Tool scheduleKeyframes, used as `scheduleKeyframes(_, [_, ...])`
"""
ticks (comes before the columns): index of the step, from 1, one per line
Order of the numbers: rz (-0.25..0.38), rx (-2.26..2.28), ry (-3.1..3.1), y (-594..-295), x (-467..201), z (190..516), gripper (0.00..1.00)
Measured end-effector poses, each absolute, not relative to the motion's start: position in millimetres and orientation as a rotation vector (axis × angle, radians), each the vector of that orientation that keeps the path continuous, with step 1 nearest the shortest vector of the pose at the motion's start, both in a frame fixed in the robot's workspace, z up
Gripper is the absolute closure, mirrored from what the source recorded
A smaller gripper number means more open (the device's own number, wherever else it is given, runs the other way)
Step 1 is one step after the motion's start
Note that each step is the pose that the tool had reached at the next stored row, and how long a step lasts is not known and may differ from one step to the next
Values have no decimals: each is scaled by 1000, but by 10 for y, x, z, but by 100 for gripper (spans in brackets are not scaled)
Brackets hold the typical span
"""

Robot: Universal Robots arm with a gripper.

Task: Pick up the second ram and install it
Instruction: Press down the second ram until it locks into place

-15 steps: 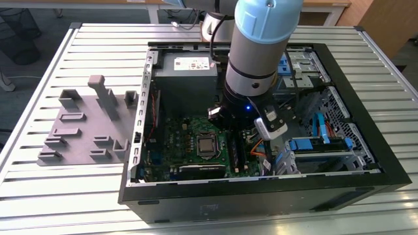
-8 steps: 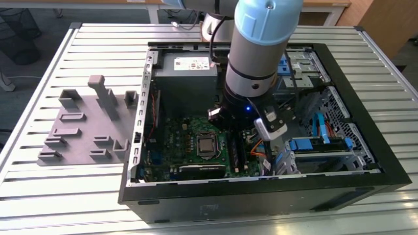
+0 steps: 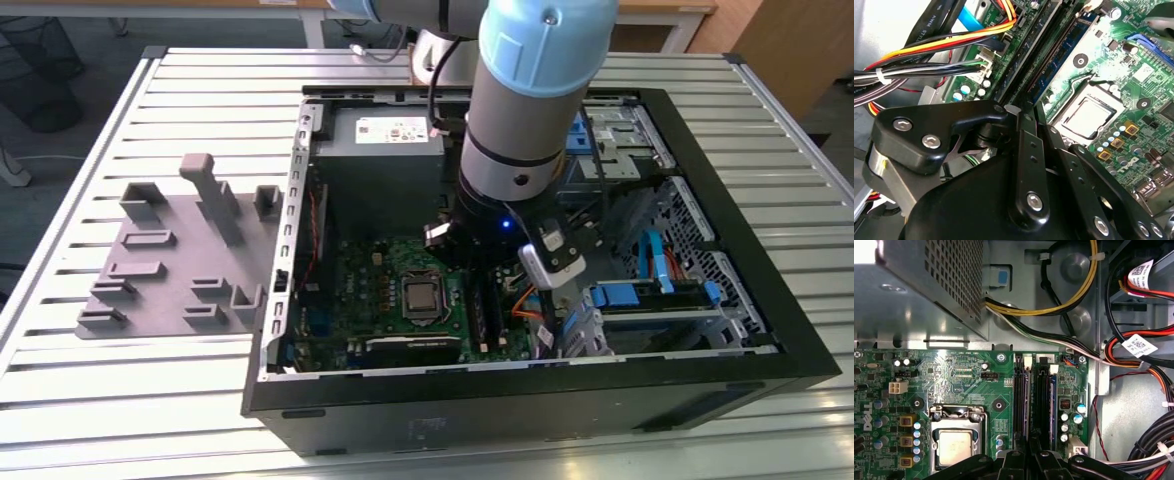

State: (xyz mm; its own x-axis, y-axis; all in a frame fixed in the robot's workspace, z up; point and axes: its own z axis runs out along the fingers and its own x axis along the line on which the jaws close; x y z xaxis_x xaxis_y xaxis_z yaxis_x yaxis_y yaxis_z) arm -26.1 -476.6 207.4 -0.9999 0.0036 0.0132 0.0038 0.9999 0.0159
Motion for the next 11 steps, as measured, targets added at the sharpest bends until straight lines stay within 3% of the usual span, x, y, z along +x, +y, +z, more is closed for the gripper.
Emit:
scheduleKeyframes(9, [-25, -6, -3128, -4766, -261, 2071, 85])
scheduleKeyframes(10, [-25, -6, -3128, -4766, -261, 2071, 79])
scheduleKeyframes(11, [-25, -6, -3128, -4766, -261, 2071, 79])
